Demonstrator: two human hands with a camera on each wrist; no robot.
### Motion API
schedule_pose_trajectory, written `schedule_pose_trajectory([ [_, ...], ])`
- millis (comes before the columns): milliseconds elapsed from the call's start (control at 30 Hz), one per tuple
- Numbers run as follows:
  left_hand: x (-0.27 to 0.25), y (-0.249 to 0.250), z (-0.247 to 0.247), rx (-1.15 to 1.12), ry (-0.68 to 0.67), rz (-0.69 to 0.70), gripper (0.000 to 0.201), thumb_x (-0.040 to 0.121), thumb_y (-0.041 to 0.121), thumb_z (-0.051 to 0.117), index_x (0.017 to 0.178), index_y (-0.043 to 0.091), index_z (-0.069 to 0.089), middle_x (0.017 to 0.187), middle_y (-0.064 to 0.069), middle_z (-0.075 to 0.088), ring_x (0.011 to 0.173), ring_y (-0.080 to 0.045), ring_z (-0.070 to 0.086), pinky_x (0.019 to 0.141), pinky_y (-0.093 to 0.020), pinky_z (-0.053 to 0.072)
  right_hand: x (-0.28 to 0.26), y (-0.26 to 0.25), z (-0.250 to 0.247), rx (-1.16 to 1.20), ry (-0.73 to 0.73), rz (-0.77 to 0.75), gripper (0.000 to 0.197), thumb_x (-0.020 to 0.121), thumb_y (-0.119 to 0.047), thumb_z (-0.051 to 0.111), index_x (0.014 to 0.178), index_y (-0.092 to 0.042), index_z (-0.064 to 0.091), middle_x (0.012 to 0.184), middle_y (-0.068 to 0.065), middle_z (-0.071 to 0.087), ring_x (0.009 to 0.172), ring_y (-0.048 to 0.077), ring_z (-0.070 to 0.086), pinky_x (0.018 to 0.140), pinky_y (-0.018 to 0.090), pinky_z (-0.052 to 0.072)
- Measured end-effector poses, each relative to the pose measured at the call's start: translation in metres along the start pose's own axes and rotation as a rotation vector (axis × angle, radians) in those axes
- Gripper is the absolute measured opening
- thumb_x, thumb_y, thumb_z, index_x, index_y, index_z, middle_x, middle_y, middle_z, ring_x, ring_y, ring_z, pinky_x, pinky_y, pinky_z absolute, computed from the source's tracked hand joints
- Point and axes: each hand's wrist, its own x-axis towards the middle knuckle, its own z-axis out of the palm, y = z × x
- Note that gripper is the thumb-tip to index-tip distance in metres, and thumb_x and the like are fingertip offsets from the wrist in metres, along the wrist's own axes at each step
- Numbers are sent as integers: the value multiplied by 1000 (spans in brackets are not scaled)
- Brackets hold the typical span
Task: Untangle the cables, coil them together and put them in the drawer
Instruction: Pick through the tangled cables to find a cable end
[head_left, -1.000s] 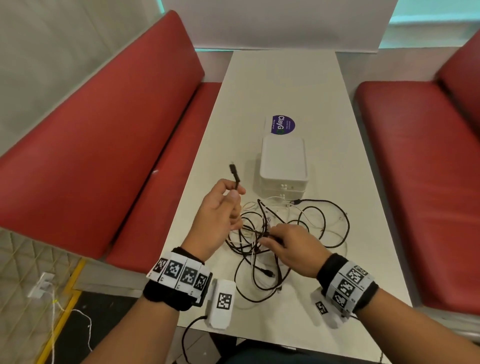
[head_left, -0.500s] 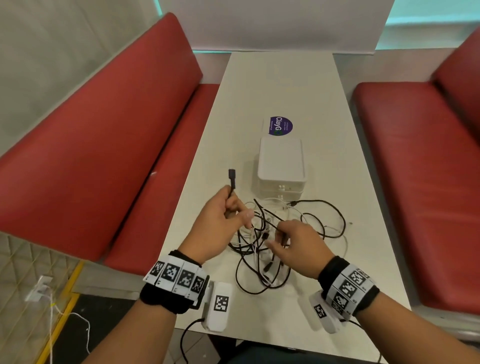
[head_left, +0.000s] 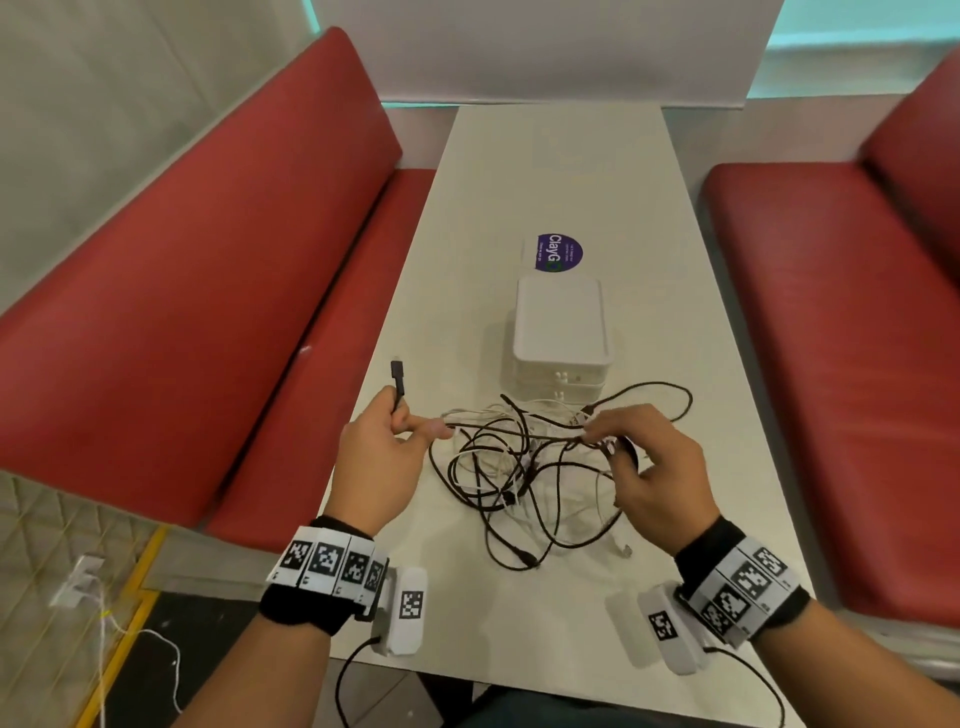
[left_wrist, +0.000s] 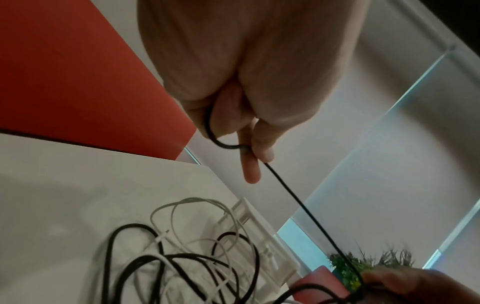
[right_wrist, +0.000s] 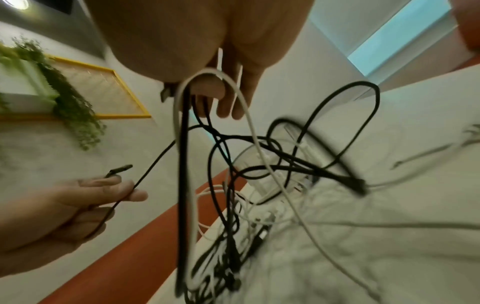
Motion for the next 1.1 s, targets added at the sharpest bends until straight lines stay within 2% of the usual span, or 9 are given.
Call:
schedule_pose_trajectory([
  [133,-4,-2,0,-36,-20,-48,52,88,11,76,75,16,26,74,9,77,81,-2,69,69,-25,40,-11,20,1,-133,-133,107,25,84,-5,63,86,-26,76,80,-15,65,78,6,59,73,26,51],
  [267,-9,6,6,-174,-74,-82,53,87,6,78,75,17,27,75,-11,76,79,1,72,71,-22,40,-2,22,4,-366,-328,109,18,81,-11,72,81,-28,77,89,-12,59,90,9,47,81,31,49],
  [433,-13,31,14,-307,-137,-15,49,88,-2,74,75,16,30,83,-33,69,84,-15,78,67,-13,50,21,-32,3,43,-177,-33,35,81,2,70,108,-20,71,96,-6,63,89,10,62,82,19,50],
  [533,-12,44,15,-363,-142,43,49,86,1,76,77,17,30,78,-19,73,77,-37,73,73,-29,54,19,-48,25,135,-244,78,32,85,-10,72,113,-24,67,98,-8,64,93,11,62,80,23,53],
  [633,-5,48,4,-433,-60,69,49,86,-1,75,79,17,30,79,-24,72,67,-27,74,65,-19,51,13,-25,40,-46,-306,160,3,95,-28,66,95,-25,67,90,-11,60,86,8,56,78,29,49],
  [733,3,33,-4,-324,-107,47,51,88,2,76,78,18,28,77,-11,77,75,-29,75,68,-27,47,12,-4,38,-190,-372,188,17,101,-34,58,92,-22,67,87,-9,60,87,13,50,78,30,42],
  [767,4,24,-5,-263,-133,18,51,88,3,75,77,17,27,78,-7,78,71,-16,74,65,-23,45,15,-2,35,-202,-376,196,18,101,-33,57,91,-21,67,87,-8,62,88,13,50,78,30,40],
  [933,2,-7,0,109,-155,-33,47,88,16,72,75,16,27,75,16,77,74,-3,66,65,-35,42,31,-22,14,33,-166,119,8,98,-21,64,91,-20,67,83,-6,62,78,10,58,70,19,44],
  [1100,-2,4,-3,-264,26,-86,47,89,5,73,74,18,30,78,-6,78,39,-9,30,43,-18,34,28,-12,19,-38,-414,317,36,96,-50,60,76,-20,55,58,-6,47,53,9,40,55,23,35],
])
